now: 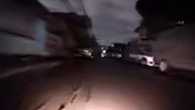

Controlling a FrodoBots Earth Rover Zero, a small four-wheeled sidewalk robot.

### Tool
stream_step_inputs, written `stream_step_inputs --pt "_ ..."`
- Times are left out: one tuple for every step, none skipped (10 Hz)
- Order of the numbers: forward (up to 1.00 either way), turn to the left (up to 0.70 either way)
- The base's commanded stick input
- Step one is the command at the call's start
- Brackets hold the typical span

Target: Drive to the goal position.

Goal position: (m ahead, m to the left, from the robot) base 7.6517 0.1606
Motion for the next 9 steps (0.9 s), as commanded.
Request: stream_step_inputs --pt "1.00 0.00" --pt "1.00 0.00" --pt "1.00 0.00" --pt "1.00 0.00" --pt "1.00 0.00" --pt "1.00 0.00" --pt "1.00 0.00" --pt "1.00 0.00" --pt "1.00 0.00"
